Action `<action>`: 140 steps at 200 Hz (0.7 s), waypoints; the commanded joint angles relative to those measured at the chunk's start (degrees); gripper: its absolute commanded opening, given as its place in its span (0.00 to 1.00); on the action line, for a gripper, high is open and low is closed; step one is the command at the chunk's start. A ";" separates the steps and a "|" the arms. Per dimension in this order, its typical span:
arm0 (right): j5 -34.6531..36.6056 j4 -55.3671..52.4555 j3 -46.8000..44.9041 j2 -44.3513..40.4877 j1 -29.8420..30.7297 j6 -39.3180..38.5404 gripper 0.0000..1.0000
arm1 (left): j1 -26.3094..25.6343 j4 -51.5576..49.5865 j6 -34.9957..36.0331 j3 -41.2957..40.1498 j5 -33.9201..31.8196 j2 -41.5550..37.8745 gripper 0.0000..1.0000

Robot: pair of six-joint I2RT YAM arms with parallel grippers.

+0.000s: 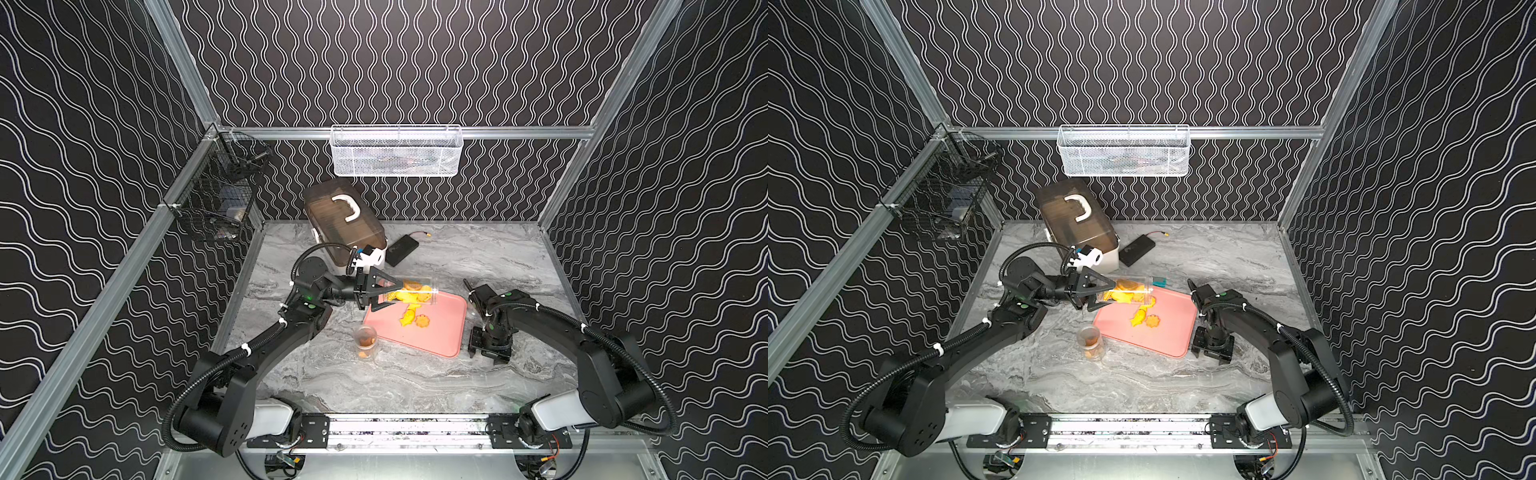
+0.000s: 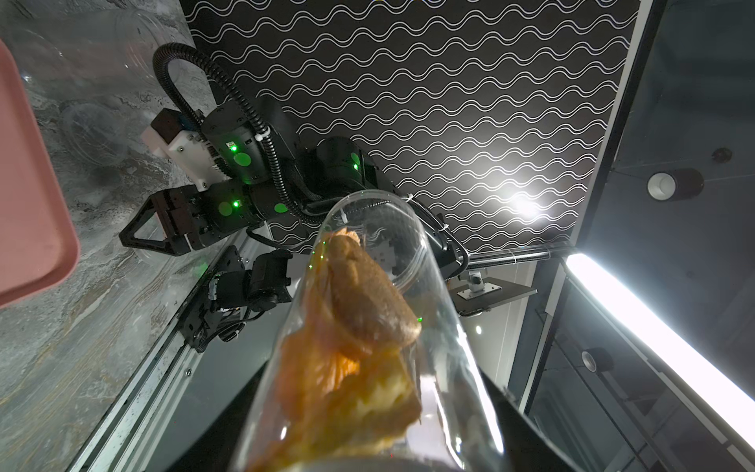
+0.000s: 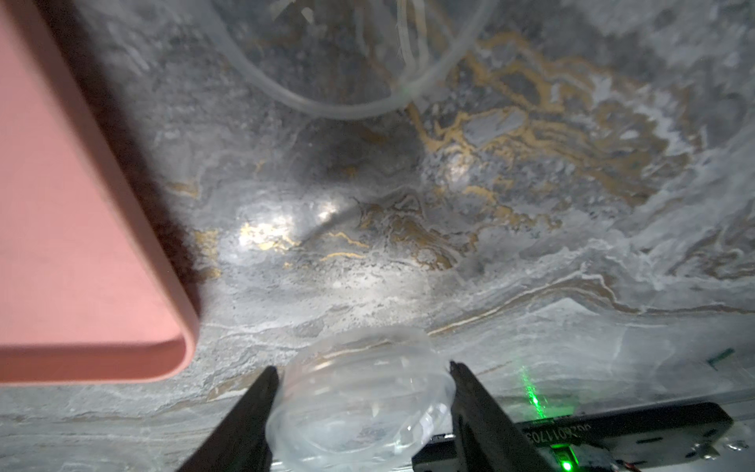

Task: Pour the cookies out of the jar
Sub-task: Place the lid at the center of the board.

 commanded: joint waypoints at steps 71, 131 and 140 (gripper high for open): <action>-0.86 -0.30 0.19 -1.36 0.07 0.28 0.83 | 0.31 2.50 -0.51 0.00 0.78 -0.31 0.67; -4.44 -3.77 4.29 -9.94 0.07 -1.21 0.85 | 0.40 1.57 0.20 -0.15 0.80 -0.37 0.67; -6.04 -4.71 6.25 -12.59 0.06 -2.28 0.86 | 0.41 1.62 0.21 -0.09 0.77 -0.23 0.67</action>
